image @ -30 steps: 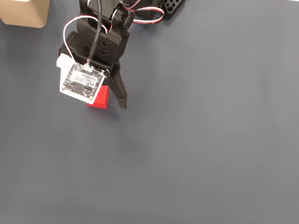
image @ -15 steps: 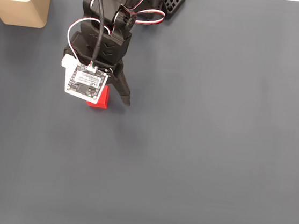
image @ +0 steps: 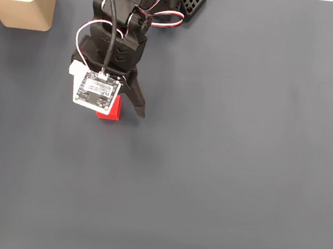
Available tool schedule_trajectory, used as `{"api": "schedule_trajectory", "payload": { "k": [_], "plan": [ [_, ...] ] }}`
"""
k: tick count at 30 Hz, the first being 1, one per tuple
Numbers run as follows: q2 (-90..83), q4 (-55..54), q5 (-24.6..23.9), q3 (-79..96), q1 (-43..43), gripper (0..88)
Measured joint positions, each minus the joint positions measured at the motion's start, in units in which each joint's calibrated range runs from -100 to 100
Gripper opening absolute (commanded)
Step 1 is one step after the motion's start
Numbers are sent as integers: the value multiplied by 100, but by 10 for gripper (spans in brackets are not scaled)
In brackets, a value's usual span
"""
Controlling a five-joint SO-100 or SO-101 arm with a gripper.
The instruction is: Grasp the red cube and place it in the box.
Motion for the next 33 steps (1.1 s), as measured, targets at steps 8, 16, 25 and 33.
{"api": "schedule_trajectory", "payload": {
  "k": [8, 16, 25, 33],
  "plan": [
    [182, -119, 0, 0, -22, 392],
    [278, -159, 0, 0, -82, 390],
    [287, -159, 0, 0, -111, 300],
    [287, -159, -10, 0, -134, 246]
  ]
}}
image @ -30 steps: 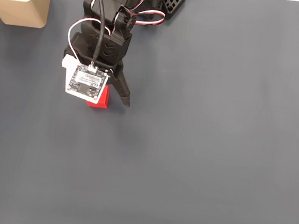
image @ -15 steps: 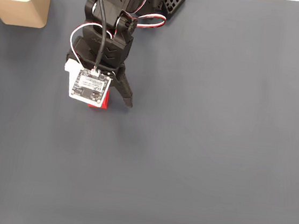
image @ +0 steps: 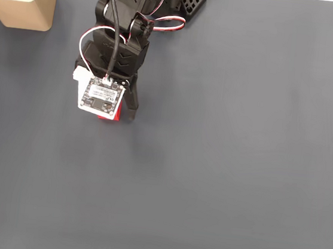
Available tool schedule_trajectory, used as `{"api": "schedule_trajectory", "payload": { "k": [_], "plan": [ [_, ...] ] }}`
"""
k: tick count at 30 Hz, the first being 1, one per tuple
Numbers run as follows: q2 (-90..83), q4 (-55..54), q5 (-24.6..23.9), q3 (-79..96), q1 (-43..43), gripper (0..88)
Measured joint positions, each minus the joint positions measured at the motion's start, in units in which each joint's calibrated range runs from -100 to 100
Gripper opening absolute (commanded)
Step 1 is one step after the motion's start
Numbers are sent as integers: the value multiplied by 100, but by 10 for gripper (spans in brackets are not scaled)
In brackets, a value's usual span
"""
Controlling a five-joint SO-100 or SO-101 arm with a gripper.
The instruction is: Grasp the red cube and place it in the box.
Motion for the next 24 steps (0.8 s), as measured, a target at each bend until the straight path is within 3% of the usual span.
{"api": "schedule_trajectory", "payload": {
  "k": [24],
  "plan": [
    [0, 72, 29, -9, -30, 30]
  ]
}}
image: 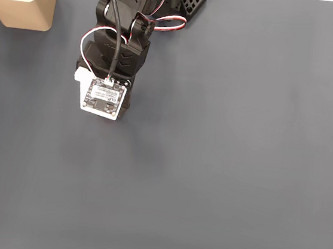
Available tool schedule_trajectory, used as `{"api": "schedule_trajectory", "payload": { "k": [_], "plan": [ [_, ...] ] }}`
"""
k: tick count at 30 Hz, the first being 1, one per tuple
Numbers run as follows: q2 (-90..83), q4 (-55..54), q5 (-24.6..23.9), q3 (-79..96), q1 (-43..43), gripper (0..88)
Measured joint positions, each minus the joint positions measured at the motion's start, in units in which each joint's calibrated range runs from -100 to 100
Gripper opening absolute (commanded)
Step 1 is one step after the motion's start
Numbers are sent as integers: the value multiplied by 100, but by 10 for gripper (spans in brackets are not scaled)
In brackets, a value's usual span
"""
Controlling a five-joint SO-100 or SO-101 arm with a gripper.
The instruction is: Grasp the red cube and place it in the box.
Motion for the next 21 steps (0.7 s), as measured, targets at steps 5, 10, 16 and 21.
{"api": "schedule_trajectory", "payload": {
  "k": [5, 10, 16, 21],
  "plan": [
    [0, 64, -5, 0, 0, 15],
    [0, 207, 10, -108, -7, 15],
    [-52, 843, -151, -497, -7, 13],
    [-139, 1647, -347, -1148, 0, 9]
  ]
}}
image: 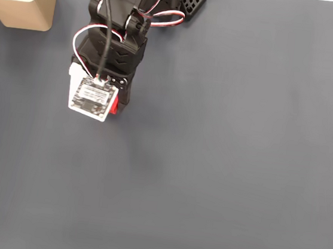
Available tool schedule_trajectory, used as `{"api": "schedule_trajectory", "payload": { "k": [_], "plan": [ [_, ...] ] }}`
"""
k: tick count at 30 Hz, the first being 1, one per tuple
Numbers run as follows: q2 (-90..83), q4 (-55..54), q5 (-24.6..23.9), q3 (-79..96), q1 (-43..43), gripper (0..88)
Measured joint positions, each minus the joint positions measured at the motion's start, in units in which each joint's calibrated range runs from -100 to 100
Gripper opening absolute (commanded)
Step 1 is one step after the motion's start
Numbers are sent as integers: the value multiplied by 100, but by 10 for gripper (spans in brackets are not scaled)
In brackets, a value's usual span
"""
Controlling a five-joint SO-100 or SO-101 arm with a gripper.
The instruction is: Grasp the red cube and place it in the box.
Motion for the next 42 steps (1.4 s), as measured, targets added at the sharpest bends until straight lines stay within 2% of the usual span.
{"api": "schedule_trajectory", "payload": {
  "k": [10, 20, 28, 42],
  "plan": [
    [-287, 1241, -230, -1040, 415, 6],
    [-504, 1957, -440, -1736, 1039, 7],
    [-460, 2076, -488, -2278, 1810, 11],
    [-148, 2124, -850, -2758, 2990, 12]
  ]
}}
